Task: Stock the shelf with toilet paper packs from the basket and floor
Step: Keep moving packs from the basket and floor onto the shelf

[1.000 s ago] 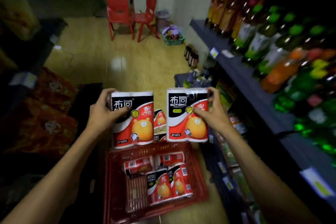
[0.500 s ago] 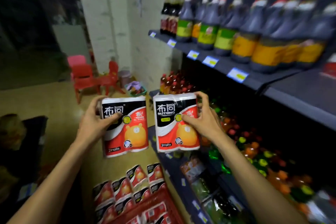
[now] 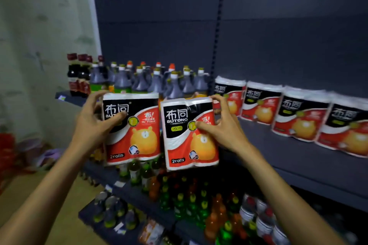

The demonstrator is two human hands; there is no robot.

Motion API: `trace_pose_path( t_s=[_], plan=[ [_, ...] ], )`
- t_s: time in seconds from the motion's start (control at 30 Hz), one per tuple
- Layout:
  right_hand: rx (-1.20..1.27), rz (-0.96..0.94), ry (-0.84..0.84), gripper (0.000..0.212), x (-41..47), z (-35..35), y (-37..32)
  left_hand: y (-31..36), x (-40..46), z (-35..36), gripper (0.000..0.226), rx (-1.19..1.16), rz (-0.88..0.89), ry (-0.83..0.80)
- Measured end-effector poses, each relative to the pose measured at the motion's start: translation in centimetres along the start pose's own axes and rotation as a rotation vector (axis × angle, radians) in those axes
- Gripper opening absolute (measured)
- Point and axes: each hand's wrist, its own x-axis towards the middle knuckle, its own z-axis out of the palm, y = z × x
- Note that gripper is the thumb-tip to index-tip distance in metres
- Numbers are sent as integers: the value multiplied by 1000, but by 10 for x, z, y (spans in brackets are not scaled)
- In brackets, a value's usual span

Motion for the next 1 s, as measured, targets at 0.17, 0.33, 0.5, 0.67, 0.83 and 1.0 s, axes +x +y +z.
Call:
trace_pose_path(
  t_s=[0.17,0.33,0.5,0.67,0.83,1.0],
  plan=[
    [-66,66,160,76,10,-75,41,26,38,83,55,-31,103,-87],
    [-170,130,293,77,26,-121,79,49,64,151,54,-94,158,-181],
    [-218,190,413,77,51,-139,116,59,91,200,53,-141,206,-225],
    [-272,226,522,79,80,-136,135,61,119,237,54,-215,259,-297],
    [-354,263,599,80,98,-122,154,55,145,264,58,-253,312,-358],
    [-551,256,599,75,105,-108,171,45,161,283,55,-311,322,-396]
  ],
)
